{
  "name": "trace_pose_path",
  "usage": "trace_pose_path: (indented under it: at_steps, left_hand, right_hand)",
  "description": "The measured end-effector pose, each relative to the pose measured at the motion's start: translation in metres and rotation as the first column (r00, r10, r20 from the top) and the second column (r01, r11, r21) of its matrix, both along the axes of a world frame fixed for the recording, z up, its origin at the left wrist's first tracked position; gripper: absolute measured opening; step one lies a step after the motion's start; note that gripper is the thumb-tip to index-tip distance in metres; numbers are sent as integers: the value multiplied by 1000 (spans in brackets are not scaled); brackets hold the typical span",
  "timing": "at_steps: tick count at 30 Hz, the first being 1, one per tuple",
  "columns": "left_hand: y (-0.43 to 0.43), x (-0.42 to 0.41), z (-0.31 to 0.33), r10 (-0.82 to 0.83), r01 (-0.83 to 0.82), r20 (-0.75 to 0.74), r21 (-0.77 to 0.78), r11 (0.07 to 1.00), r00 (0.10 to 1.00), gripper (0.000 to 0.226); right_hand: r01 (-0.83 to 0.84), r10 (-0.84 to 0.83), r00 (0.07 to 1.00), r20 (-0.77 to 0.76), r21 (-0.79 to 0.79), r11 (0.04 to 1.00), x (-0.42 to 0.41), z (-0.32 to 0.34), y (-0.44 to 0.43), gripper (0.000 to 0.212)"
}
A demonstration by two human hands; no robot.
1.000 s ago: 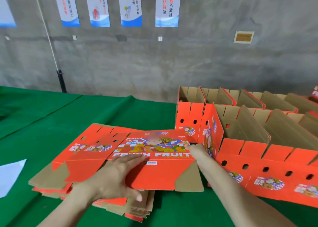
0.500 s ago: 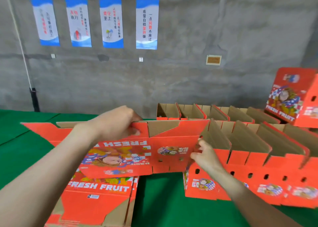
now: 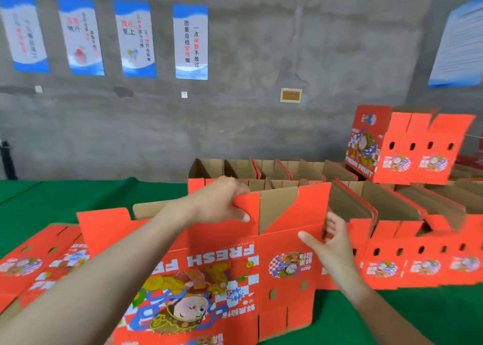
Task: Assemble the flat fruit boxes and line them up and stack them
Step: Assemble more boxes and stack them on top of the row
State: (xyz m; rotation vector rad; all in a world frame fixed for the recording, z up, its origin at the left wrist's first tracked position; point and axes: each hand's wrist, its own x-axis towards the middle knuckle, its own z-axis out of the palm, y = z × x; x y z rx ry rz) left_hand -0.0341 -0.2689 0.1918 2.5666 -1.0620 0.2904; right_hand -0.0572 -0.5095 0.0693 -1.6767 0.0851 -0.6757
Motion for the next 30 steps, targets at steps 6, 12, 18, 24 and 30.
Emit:
trace_pose_path:
  at_steps: [6, 12, 18, 24, 30]
  left_hand:
    - [-96, -5, -20, -67, 70, -67, 56, 996, 996, 17]
    - [-144, -15, -39, -57, 56, -25, -53, 997, 998, 40]
    - [-172, -17, -45, 94, -102, -88, -80, 992, 992, 56]
    - [-169, -33, -34, 107, -95, -122, 99, 991, 987, 52]
    - [-86, -42, -2, 142, -134, 67, -116, 984, 988, 11]
  right_hand:
    - [127, 33, 941, 338, -440, 889, -43, 7, -22, 33]
    - [33, 21, 990, 143, -364, 931, -46, -6, -37, 39]
    - [-50, 40, 999, -33, -415, 908, -37, -1, -62, 40]
    - [-260, 205, 963, -176, -397, 880, -39, 5, -81, 33]
    - [-353, 274, 934, -230, -468, 810, -35, 13, -107, 26]
